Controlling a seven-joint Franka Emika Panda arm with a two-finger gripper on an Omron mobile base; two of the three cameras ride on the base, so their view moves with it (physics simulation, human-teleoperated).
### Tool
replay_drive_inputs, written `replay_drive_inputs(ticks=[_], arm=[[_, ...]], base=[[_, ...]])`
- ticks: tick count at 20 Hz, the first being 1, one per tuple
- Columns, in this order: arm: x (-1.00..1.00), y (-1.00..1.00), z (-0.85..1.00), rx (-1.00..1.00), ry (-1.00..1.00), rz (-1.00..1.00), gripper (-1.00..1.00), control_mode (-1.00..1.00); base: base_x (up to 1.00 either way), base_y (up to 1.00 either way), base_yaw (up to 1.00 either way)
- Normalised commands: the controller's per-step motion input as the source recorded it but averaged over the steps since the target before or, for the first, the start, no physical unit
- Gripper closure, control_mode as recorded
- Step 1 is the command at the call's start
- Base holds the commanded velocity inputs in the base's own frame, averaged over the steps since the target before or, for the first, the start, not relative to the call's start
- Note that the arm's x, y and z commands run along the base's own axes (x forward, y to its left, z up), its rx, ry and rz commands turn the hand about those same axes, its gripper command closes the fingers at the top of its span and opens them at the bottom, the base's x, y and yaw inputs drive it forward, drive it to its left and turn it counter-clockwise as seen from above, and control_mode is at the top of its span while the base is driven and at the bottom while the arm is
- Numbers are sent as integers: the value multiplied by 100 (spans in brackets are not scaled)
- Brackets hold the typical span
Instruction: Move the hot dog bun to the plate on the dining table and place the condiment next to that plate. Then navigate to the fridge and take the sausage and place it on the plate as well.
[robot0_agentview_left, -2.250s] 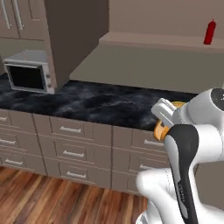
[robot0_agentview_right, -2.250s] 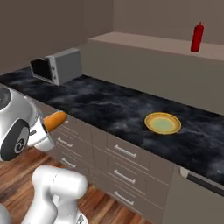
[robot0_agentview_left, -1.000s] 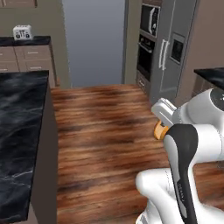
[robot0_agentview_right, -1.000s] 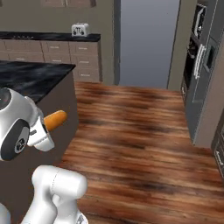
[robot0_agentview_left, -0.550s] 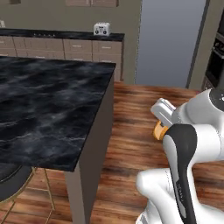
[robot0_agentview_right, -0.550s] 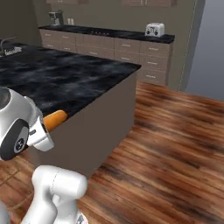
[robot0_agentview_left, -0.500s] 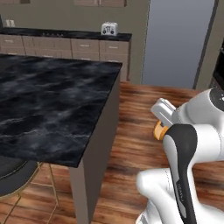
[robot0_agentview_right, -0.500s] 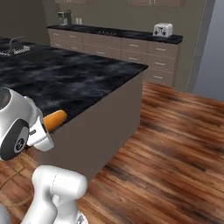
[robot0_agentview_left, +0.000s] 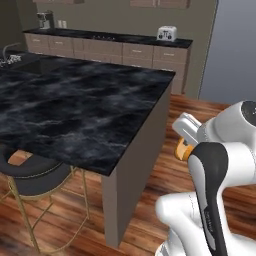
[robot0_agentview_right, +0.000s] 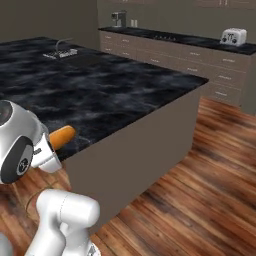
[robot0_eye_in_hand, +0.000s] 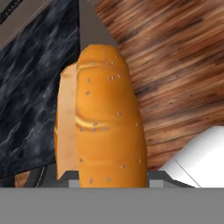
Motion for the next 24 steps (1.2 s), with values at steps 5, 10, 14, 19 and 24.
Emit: replay_drive_inputs(ticks=[5, 10, 14, 19, 24], arm=[[0, 0, 0, 0, 0, 0, 100, 100], [0, 0, 0, 0, 0, 0, 100, 100], [0, 0, 0, 0, 0, 0, 100, 100], [0, 0, 0, 0, 0, 0, 100, 100], [0, 0, 0, 0, 0, 0, 100, 100]], base=[[-6, 28, 33], [0, 100, 31], [2, 100, 17], [25, 100, 3], [56, 100, 0]])
